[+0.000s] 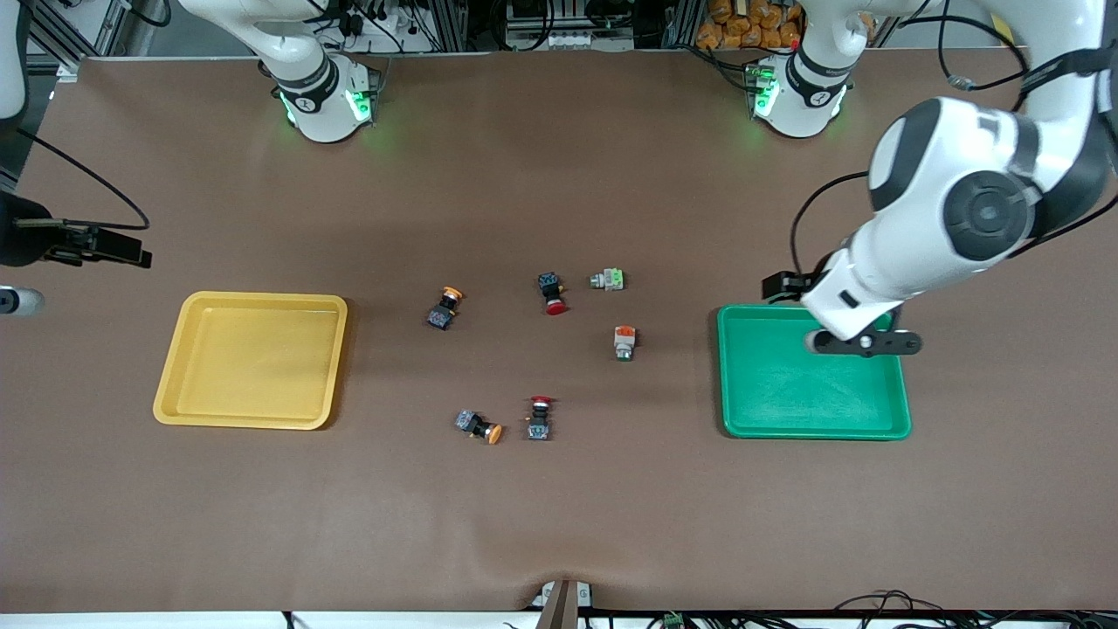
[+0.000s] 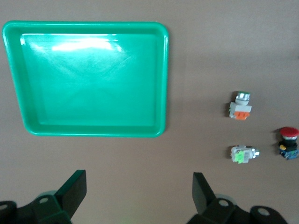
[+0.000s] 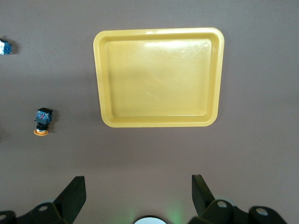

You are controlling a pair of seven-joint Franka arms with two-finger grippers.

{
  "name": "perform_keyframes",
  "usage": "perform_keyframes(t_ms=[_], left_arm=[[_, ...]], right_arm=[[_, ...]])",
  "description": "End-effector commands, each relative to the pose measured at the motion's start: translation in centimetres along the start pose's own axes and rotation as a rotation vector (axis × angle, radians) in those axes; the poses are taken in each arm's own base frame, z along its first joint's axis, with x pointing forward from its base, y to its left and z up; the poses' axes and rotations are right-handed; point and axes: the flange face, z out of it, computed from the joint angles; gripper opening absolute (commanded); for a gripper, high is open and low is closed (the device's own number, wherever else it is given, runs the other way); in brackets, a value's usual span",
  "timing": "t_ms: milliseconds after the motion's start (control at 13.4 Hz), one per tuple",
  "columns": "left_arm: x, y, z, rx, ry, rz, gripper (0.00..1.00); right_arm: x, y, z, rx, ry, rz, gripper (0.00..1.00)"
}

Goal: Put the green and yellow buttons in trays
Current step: 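Grasp the green button while the right gripper reaches the blue button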

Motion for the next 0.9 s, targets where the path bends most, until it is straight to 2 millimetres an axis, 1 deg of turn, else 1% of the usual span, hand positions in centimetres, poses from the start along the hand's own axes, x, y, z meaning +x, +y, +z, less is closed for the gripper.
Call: perform_keyframes(t_ms=[0,75,149,224,299,373,448,522,597,746,821], left_arm=[[0.5,2.0,0.6,-0.006,0.025,-0.025,1.0],[0.5,2.5,0.7,-0.009,0.031,-0.02,1.0],[0.8,3.0,1.6,-0.011,0.03,-0.016,1.0],[1.2,3.2,2.0,-0.017,0.038,-0.021,1.0],[1.6,3.7,2.8,-0.024,0.043,-0.026,1.0],[1.8,5.1,4.0,-0.03,0.052,-0.034,1.0],[1.5,7.1,5.3,-0.025,0.054,-0.043,1.0],[1.3,8.5,6.1,-0.019,0.056,-0.072,1.0],[1.3,9.2,6.4,-0.026,0.066,-0.091,1.0],[2.0,10.3,8.9,-0.034,0.073,-0.085,1.0],[2.4,10.7,9.8,-0.045,0.084,-0.083,1.0]], right_arm=[[0.0,0.0,-0.4,0.007,0.005,0.005,1.0],[-0.1,0.3,-0.9,0.013,0.013,0.004,1.0],[-0.6,0.2,-0.8,0.012,-0.008,-0.002,1.0],[-0.7,0.1,-0.8,0.013,-0.019,-0.018,1.0],[-0.6,0.0,-0.5,0.014,-0.028,-0.018,1.0],[-0.2,-0.4,0.5,0.011,-0.047,-0.016,1.0],[1.6,-0.6,3.0,0.01,-0.088,-0.008,1.0],[2.2,-0.4,3.8,0.018,-0.099,-0.004,1.0],[2.2,-0.6,3.5,0.023,-0.09,-0.006,1.0],[2.8,-0.3,3.4,0.024,-0.041,-0.001,1.0],[3.1,-0.4,3.6,0.023,-0.033,-0.002,1.0]])
